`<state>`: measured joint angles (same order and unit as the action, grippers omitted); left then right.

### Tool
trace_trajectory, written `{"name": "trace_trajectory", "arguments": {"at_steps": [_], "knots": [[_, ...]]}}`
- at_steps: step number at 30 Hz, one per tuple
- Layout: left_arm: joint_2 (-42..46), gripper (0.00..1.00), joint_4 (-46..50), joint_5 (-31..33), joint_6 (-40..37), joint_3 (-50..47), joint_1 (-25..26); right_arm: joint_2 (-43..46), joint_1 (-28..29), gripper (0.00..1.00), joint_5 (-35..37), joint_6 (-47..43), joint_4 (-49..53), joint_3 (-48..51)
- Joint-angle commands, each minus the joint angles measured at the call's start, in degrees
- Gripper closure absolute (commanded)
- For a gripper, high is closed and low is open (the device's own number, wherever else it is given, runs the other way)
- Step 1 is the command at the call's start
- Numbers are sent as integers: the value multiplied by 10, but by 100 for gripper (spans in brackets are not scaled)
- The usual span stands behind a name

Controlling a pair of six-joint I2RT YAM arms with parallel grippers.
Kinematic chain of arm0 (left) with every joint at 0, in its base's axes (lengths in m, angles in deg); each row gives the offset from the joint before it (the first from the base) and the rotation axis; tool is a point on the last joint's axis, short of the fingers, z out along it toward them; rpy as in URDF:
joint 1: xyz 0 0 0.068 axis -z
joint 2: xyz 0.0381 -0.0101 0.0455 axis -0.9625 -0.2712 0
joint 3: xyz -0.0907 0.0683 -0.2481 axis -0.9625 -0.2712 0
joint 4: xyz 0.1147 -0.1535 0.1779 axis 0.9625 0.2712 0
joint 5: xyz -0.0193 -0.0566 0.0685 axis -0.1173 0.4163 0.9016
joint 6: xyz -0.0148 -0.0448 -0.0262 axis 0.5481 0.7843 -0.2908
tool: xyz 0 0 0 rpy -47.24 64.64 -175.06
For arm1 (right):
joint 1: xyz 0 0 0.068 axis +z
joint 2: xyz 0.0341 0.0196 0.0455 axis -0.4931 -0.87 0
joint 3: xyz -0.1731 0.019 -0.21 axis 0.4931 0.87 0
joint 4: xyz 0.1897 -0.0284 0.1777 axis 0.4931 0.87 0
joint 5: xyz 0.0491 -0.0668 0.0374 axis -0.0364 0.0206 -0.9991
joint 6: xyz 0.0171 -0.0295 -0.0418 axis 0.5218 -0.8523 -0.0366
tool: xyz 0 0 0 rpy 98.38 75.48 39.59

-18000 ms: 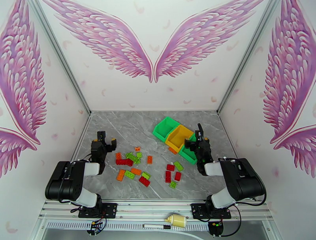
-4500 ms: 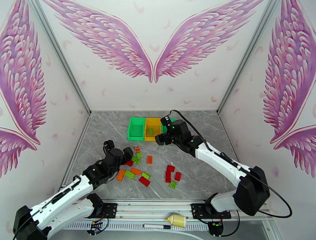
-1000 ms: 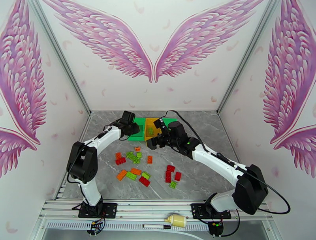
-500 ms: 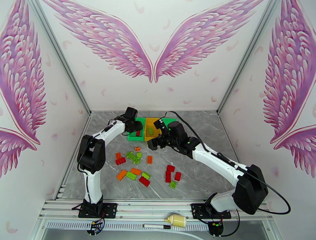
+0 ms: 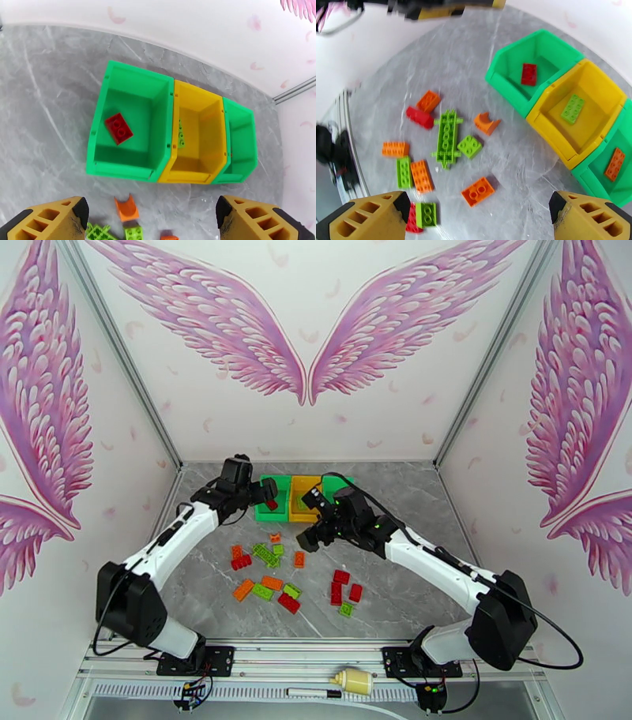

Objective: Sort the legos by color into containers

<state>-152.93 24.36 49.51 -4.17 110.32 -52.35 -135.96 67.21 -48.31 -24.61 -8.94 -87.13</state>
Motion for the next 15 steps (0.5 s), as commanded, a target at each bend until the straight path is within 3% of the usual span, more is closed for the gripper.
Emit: {"name": "trace_trajectory", "arguments": {"at_steps": [1, 8, 15], "knots": [[60, 6, 12, 22, 33, -63, 12, -25, 10, 1, -44, -151, 93, -37], [169, 5, 38, 46, 104, -172, 16, -107, 45, 1, 14, -286, 173, -84], [218, 4, 51, 54, 143, -234, 8, -183, 62, 1, 31, -317, 168, -112]]}}
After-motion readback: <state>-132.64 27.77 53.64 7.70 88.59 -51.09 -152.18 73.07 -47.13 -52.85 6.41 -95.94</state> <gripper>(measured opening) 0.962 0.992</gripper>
